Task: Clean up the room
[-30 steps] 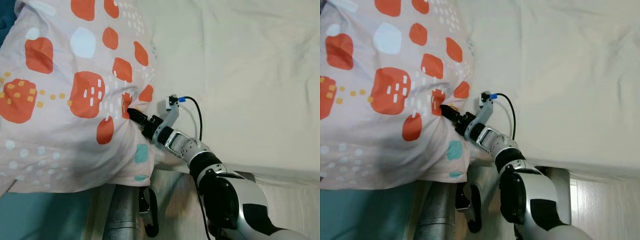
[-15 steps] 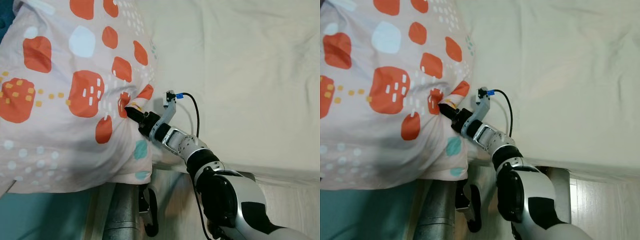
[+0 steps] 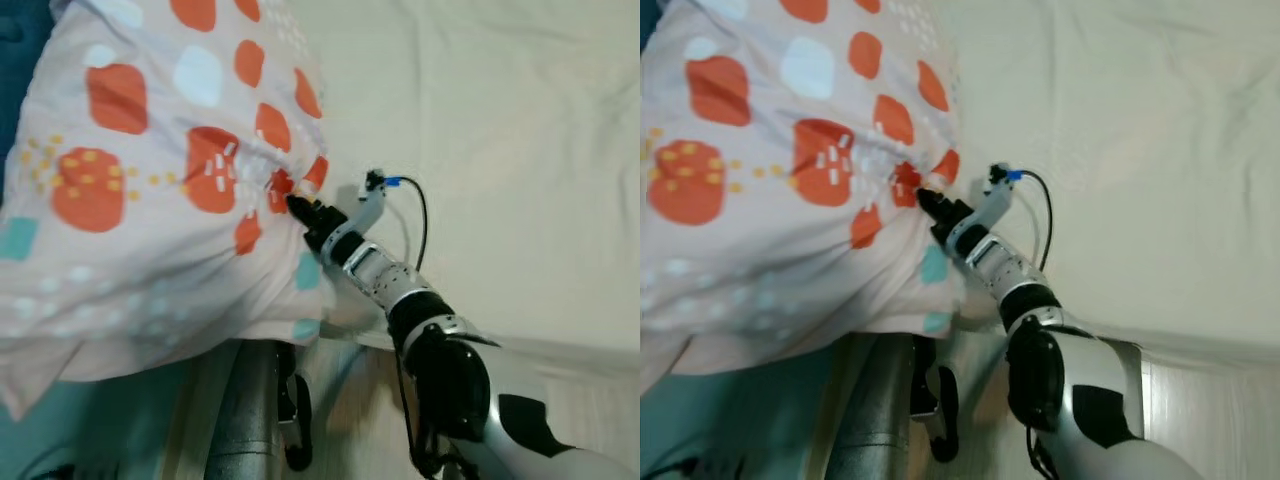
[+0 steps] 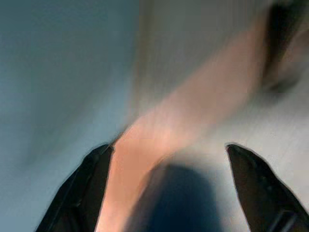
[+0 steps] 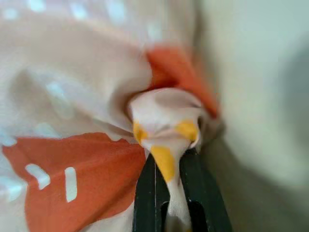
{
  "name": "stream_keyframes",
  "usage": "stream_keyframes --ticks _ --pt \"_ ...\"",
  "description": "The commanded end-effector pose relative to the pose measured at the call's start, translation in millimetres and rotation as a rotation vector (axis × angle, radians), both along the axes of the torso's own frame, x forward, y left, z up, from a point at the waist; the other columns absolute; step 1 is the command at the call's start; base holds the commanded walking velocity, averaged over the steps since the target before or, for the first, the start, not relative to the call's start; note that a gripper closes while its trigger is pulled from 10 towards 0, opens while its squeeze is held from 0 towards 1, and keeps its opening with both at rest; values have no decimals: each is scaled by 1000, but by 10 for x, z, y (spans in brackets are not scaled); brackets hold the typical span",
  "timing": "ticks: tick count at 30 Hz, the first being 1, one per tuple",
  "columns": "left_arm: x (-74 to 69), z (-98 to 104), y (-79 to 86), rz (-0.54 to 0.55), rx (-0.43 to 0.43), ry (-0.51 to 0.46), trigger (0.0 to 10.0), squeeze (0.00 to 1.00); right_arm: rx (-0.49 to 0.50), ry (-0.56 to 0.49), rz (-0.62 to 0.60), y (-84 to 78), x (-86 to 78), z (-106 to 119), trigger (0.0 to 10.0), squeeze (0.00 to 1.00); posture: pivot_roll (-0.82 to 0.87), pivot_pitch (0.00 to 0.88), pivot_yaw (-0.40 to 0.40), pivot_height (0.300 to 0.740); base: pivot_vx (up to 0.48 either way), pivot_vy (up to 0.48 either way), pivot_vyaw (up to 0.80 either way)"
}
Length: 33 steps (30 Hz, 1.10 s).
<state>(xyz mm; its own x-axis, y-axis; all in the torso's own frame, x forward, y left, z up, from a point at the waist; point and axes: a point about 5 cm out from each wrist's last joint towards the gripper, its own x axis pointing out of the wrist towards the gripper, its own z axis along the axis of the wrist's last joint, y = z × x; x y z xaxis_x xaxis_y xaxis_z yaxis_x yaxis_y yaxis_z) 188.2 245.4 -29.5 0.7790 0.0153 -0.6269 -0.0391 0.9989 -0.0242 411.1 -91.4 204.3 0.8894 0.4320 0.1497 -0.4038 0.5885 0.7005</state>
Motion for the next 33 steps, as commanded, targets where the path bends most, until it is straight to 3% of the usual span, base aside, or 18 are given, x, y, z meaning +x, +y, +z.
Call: stream_keyframes --ticks 1,2,3,4,5,7,9,11,14,21,26,32,33 --pt "10 12 -62 40 -67 -3 10000 0 -33 -121 -209 -347 74 270 0 0 222 515 129 569 0 0 0" --pt "297 202 -303 32 -176 -105 10000 0 -78 -168 -296 -478 83 378 0 0 198 502 114 569 0 0 0" --pt "297 202 -303 32 -176 -105 10000 0 -78 -168 -296 -478 83 378 0 0 198 502 114 569 0 0 0" --pt "542 421 -573 6 -284 -203 10000 0 -147 -219 -358 -531 77 465 0 0 176 485 100 569 0 0 0" --pt "542 421 -573 6 -284 -203 10000 0 -147 -219 -358 -531 77 465 0 0 176 485 100 569 0 0 0" --pt "797 773 -973 -22 -458 -329 10000 0 -207 -268 -426 -527 59 546 0 0 158 469 88 569 0 0 0" --pt "797 773 -973 -22 -458 -329 10000 0 -207 -268 -426 -527 59 546 0 0 158 469 88 569 0 0 0" --pt "866 993 -1286 -45 -574 -392 10000 0 -267 -281 -471 -451 43 555 0 0 141 443 71 569 0 0 0" --pt "857 1043 -1417 -62 -608 -396 10000 0 -304 -274 -483 -382 47 537 0 0 135 426 54 569 0 0 0" --pt "760 913 -1256 -55 -547 -351 10000 0 -356 -257 -523 -416 72 555 0 0 144 408 35 569 0 0 0" --pt "772 985 -1038 -24 -476 -377 10000 0 -363 -307 -711 -666 58 838 0 0 148 386 19 569 0 0 0" --pt "794 1039 -1021 -15 -475 -393 10000 0 -372 -337 -810 -778 34 993 0 0 154 382 15 569 0 0 0" --pt "820 1090 -1056 -19 -481 -409 10000 0 -358 -377 -911 -902 -6 1185 0 0 167 375 9 569 0 0 0"
